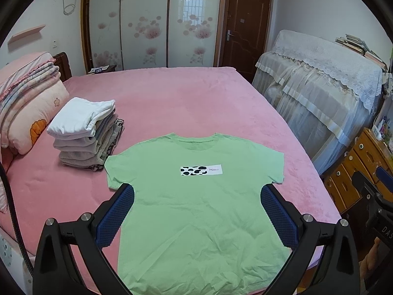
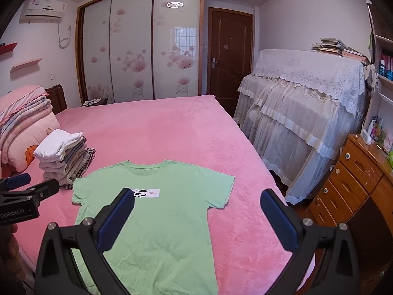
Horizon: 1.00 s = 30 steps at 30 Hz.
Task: Fold small clothes
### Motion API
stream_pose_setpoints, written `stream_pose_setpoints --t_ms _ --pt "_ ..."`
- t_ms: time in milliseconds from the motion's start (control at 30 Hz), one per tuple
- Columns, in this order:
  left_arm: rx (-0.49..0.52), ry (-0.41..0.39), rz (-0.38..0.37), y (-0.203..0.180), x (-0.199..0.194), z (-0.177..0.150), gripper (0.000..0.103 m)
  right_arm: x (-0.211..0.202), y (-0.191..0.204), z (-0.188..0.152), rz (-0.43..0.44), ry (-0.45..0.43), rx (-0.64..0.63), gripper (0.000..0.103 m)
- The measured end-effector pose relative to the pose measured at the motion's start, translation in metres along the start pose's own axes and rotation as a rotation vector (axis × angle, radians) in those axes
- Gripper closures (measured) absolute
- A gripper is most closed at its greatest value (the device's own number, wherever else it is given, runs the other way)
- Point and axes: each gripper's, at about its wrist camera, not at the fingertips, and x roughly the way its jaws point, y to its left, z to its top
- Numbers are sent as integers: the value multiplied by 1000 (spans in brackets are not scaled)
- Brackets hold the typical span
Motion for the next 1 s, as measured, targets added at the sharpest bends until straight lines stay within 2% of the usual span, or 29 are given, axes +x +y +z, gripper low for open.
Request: stream_pose_setpoints --t_ms 267,700,1000 --pt "2 -8 11 -7 -2 2 1 1 -7 4 43 17 33 0" --pt "19 -19 57 -15 -6 9 1 -13 -5 7 22 -21 -6 0" --pt "32 -30 78 -32 22 29 1 19 -19 19 -18 -21 -8 0"
